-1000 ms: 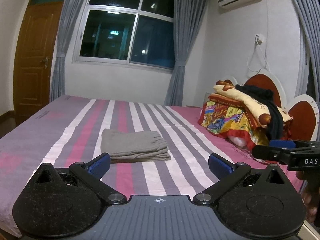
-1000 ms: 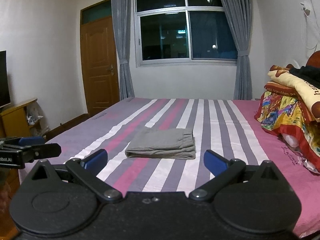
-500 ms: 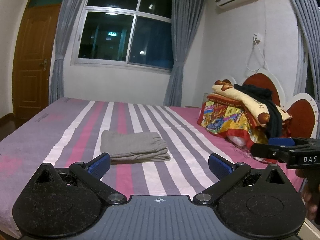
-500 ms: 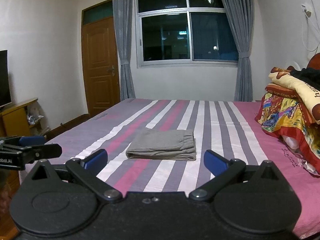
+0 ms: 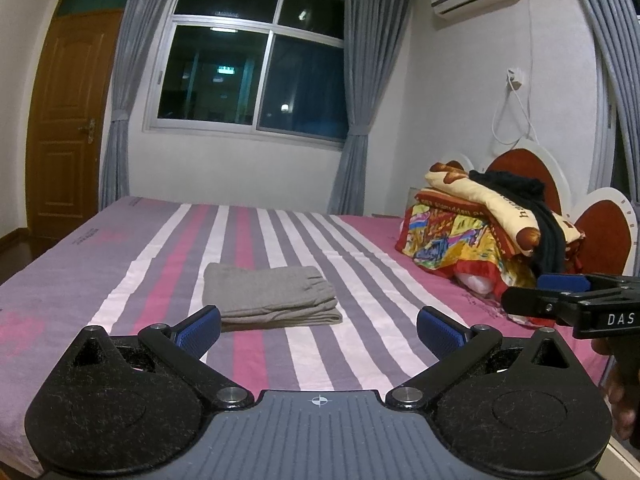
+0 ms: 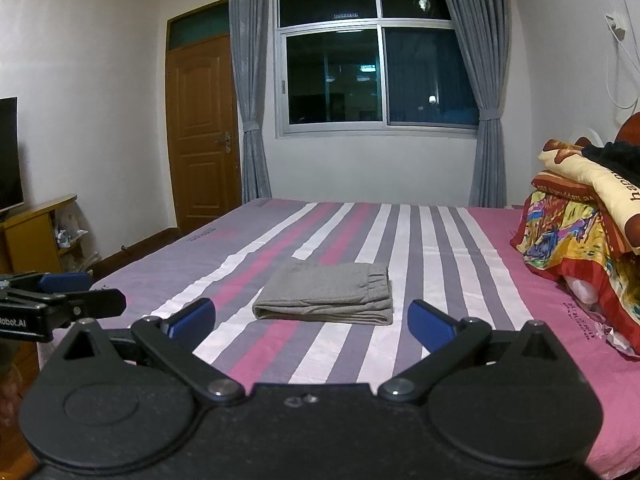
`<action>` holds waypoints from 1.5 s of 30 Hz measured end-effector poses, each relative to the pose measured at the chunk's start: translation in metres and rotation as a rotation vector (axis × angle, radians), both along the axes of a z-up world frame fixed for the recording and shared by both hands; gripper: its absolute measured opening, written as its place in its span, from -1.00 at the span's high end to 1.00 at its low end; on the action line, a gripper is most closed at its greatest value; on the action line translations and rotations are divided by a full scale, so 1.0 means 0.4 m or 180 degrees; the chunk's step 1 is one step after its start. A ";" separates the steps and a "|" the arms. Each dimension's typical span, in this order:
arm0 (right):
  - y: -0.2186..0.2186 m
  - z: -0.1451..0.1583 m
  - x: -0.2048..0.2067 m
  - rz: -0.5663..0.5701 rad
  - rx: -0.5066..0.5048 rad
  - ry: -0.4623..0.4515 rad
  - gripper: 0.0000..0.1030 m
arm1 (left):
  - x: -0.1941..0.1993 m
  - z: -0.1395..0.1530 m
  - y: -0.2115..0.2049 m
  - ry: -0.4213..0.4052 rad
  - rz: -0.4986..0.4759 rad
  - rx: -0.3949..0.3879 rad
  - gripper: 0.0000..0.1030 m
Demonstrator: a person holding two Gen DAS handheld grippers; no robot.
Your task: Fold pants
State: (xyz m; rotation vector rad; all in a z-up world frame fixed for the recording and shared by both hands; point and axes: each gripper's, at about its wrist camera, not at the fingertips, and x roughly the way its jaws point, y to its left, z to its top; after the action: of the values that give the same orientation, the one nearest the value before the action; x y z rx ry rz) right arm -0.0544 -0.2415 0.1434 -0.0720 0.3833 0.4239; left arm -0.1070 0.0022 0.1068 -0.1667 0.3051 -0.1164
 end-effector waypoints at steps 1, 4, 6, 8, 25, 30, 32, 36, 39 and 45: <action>0.000 0.000 0.000 0.0001 0.0002 -0.0001 -1.00 | 0.002 0.000 0.003 -0.0002 -0.0002 0.0000 -1.00; 0.001 -0.002 0.000 0.0001 -0.0001 -0.0005 -1.00 | 0.002 -0.001 0.001 -0.0004 0.0006 0.0008 -1.00; -0.002 0.001 0.000 0.0002 -0.0002 -0.0007 -1.00 | -0.001 0.002 0.000 -0.0009 0.0005 0.0011 -1.00; -0.001 0.000 0.000 0.0003 -0.0002 -0.0004 -1.00 | -0.001 0.001 -0.001 -0.0007 0.0007 0.0015 -1.00; -0.007 0.003 0.000 0.0008 0.0002 -0.0006 -1.00 | 0.004 0.006 0.010 -0.0028 -0.0033 0.0019 -1.00; -0.011 0.007 0.002 0.0015 -0.0007 -0.0008 -1.00 | 0.002 0.004 0.007 -0.0034 -0.0042 0.0026 -1.00; -0.011 0.007 0.002 0.0017 -0.0009 -0.0006 -1.00 | 0.005 0.004 0.008 -0.0028 -0.0038 0.0048 -1.00; -0.013 0.007 0.003 0.0029 -0.0011 -0.0001 -1.00 | 0.010 0.001 0.009 -0.0032 -0.0051 0.0075 -1.00; -0.011 0.007 0.003 0.0026 -0.0011 0.0001 -1.00 | 0.013 -0.002 0.013 -0.0055 -0.0068 0.0078 -1.00; -0.017 0.006 0.006 0.0028 -0.0026 0.0005 -1.00 | 0.012 -0.005 0.012 -0.0072 -0.0195 0.0062 -1.00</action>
State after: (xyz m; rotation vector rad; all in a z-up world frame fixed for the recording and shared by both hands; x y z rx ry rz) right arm -0.0518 -0.2483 0.1456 -0.0814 0.3865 0.4312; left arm -0.1023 0.0069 0.1047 -0.1368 0.2888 -0.1757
